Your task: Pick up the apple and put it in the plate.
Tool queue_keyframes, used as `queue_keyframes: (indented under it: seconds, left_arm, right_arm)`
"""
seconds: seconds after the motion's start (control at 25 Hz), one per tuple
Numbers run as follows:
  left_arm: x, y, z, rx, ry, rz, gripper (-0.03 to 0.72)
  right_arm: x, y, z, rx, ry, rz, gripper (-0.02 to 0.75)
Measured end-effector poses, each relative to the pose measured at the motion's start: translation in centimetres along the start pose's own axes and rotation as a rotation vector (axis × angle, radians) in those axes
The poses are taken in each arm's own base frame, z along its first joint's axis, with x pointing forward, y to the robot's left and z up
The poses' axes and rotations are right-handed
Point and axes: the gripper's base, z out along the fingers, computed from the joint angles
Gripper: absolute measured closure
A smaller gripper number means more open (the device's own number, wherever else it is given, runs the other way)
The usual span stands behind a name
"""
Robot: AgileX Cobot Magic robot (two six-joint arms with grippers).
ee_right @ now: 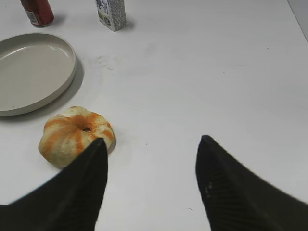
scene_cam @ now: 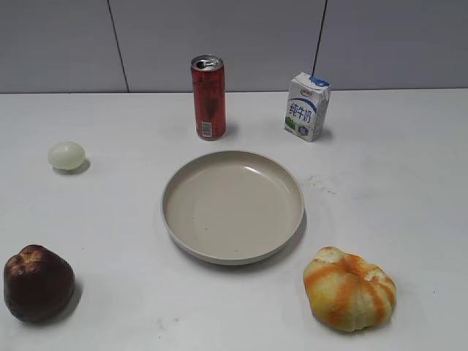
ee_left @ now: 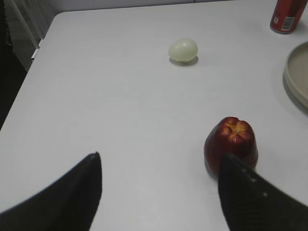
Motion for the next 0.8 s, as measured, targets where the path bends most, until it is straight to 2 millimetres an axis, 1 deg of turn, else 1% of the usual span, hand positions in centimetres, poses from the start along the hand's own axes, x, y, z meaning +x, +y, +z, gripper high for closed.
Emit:
queue_keyframes:
  seconds: [0.6, 0.72, 0.8]
  left_arm:
    - [0.0, 0.0, 0.0, 0.000, 0.000, 0.000, 0.116]
    - [-0.4, 0.1, 0.6, 0.005, 0.037, -0.003, 0.116]
    - [-1.1, 0.3, 1.3, 0.012, 0.080, 0.015, 0.116]
  right_arm:
    - [0.0, 0.0, 0.0, 0.000, 0.000, 0.000, 0.295]
    - [0.0, 0.0, 0.0, 0.000, 0.000, 0.000, 0.295]
    - [0.0, 0.0, 0.0, 0.000, 0.000, 0.000, 0.295]
